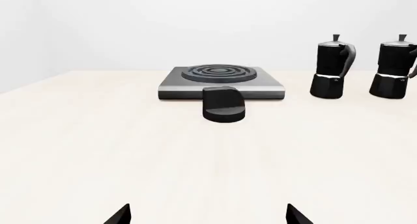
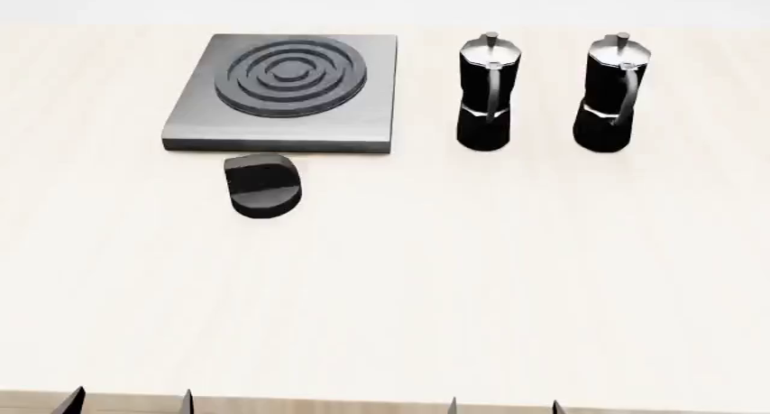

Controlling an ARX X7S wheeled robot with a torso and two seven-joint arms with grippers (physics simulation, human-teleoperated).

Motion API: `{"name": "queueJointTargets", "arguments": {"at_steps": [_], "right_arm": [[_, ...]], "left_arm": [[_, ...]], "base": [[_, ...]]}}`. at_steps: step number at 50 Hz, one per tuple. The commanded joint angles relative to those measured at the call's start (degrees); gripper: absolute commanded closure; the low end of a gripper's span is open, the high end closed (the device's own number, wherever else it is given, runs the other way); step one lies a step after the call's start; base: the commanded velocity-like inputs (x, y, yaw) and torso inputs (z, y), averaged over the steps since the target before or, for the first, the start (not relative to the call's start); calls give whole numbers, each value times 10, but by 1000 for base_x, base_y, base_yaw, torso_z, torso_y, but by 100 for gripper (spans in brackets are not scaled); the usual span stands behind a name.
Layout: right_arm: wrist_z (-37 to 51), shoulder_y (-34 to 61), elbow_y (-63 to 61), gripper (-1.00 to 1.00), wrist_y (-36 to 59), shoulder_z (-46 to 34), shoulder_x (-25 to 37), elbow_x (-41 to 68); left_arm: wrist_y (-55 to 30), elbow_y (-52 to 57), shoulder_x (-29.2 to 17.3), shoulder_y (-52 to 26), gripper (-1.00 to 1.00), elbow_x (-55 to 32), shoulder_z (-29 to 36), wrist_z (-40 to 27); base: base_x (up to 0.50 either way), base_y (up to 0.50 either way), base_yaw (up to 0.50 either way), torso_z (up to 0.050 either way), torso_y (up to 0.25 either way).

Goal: Turn off the stove.

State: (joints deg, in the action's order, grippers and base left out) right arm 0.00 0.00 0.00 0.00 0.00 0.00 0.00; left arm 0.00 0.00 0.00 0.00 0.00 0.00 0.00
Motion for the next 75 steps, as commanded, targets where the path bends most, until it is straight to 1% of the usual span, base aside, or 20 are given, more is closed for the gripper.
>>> {"name": "queueJointTargets", "arguments": {"at_steps": [1,18,19,20,22,23,24,25,26,30,31,33,35,36,39,40,44,52,64,75], "right_arm": [[12,3,4,-100,1,-14,10,2],[36,2,7,-100,-14,-39,32,27],[24,-54,-86,-100,15,-71,3,-86],[10,-2,-1,-100,-7,-12,8,0],[7,27,88,-100,-9,-20,14,11],[0,33,101,-100,-1,-15,14,32],[-4,31,94,-100,1,-8,16,49],[-2,31,94,-100,1,-10,18,51],[18,27,76,-100,5,-13,22,32],[32,27,72,-100,19,-20,26,28],[46,32,74,-100,31,-20,27,17],[49,34,73,-100,37,-25,31,15],[50,30,61,-100,43,-25,34,18],[55,22,39,-100,46,-26,39,12],[66,4,-10,-100,47,-27,43,5],[81,-3,-47,-100,59,-35,47,-21],[88,-15,-123,-100,82,-45,49,-34],[109,-42,-272,-100,129,-40,64,-65],[122,-65,-398,-100,169,-52,80,-113],[132,-70,-426,-100,169,-61,90,-131]], "left_arm": [[-22,-10,-8,-12,-100,-10,10,-13],[-3,0,-32,-6,-100,-28,38,-45],[-86,86,-1,-2,-100,-86,25,-69],[-11,12,-43,-4,-100,-31,51,-63],[42,-47,-50,7,-100,-26,41,-74],[71,-75,-54,7,-100,-22,41,-75],[146,-158,-61,-14,-100,9,51,-86],[151,-165,-62,-16,-100,8,52,-86],[116,-172,-53,-44,-100,-8,47,-84],[248,-188,-58,-50,-100,38,73,-102],[259,-187,-60,-44,-100,50,74,-112],[230,-178,-62,-41,-100,31,73,-99],[240,-187,-63,-47,-100,43,72,-114],[218,-180,-63,-50,-100,45,71,-115],[218,-158,-67,-43,-100,47,71,-118],[235,-137,-69,-39,-100,52,63,-133],[235,-34,-80,-14,-100,52,58,-133],[147,119,-92,2,-100,9,44,-119],[107,234,-106,26,-100,-25,31,-122],[99,268,-115,40,-100,-45,29,-122]], "base": [[0,0,0,0,0],[0,0,0,0,0],[0,0,0,0,0],[0,0,0,0,0],[0,0,0,0,0],[0,0,0,0,0],[0,0,0,0,0],[0,0,0,0,0],[0,0,0,0,0],[0,0,0,0,0],[0,0,0,0,0],[0,0,0,0,0],[0,0,0,0,0],[0,0,0,0,0],[0,0,0,0,0],[0,0,0,0,0],[0,0,0,0,0],[0,0,0,0,0],[0,0,0,0,0],[0,0,0,0,0]]}}
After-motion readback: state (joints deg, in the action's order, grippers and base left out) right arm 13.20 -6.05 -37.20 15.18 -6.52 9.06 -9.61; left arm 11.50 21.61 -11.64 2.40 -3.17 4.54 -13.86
